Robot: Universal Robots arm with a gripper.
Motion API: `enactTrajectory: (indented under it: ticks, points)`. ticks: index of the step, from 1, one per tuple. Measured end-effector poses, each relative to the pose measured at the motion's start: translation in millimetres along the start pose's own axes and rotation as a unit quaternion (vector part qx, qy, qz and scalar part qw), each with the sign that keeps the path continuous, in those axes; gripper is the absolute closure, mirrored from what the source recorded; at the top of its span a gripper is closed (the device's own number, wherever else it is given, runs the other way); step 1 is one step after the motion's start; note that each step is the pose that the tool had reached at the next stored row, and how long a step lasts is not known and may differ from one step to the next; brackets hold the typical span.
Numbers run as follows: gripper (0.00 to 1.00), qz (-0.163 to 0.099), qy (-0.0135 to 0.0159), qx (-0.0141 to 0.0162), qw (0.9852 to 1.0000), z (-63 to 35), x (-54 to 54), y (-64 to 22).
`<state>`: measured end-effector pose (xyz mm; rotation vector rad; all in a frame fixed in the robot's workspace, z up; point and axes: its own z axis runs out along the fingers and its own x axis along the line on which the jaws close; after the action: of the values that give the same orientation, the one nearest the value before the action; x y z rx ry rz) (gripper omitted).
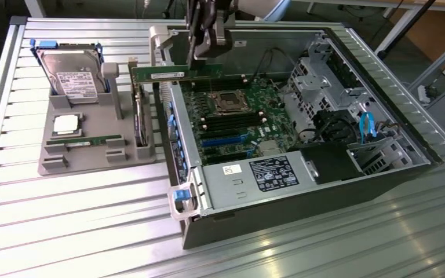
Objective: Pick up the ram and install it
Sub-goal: 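Pick up the ram and move it above insertion slot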
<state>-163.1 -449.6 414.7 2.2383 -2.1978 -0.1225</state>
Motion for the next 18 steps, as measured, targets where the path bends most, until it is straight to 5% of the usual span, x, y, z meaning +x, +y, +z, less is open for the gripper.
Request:
enactTrajectory:
  ticks: [15, 18]
  points:
    - [0.89, 0.000, 0.0000, -0.0016, 1.0000, -5.2, 1.5, -89.8]
    - [0.89, 0.000, 0.0000, -0.0016, 1.0000, -5.2, 1.5, -91.1]
